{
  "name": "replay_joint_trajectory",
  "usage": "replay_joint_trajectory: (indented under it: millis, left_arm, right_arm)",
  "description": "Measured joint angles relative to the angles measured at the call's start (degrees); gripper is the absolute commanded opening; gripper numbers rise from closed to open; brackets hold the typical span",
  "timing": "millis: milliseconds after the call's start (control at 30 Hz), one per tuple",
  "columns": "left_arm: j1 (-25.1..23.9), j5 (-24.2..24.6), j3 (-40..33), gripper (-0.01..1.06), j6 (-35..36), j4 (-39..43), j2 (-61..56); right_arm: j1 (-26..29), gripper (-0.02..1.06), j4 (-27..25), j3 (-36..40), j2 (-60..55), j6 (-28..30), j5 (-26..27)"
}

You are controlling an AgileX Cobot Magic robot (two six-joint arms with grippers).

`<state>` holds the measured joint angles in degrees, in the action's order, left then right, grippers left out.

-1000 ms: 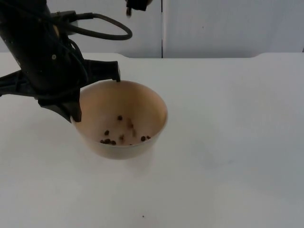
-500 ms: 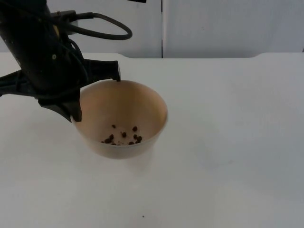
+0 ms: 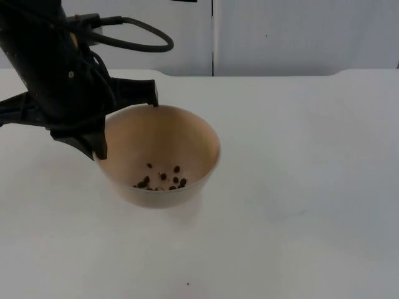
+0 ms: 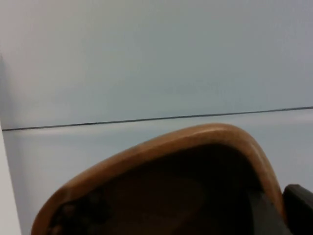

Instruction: Pick up the bowl with the left hand and pour the coffee beans from the cup into the bowl with the right hand.

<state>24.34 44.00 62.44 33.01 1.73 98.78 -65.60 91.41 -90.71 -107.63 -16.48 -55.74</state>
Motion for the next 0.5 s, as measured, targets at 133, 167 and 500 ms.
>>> replay_joint_trajectory:
  millis: [133, 167, 500]
  left_arm:
    - [0.00, 0.00, 0.00, 0.00, 0.00, 0.00, 0.00]
    - [0.00, 0.00, 0.00, 0.00, 0.00, 0.00, 0.00]
    - [0.00, 0.00, 0.00, 0.00, 0.00, 0.00, 0.00]
  right_arm:
    - [0.00, 0.00, 1.34, 0.00, 0.00, 1.03, 0.00]
    - [0.00, 0.00, 1.34, 0.00, 0.00, 1.03, 0.00]
    - [0.00, 0.00, 1.75, 0.00, 0.00, 0.01, 0.00]
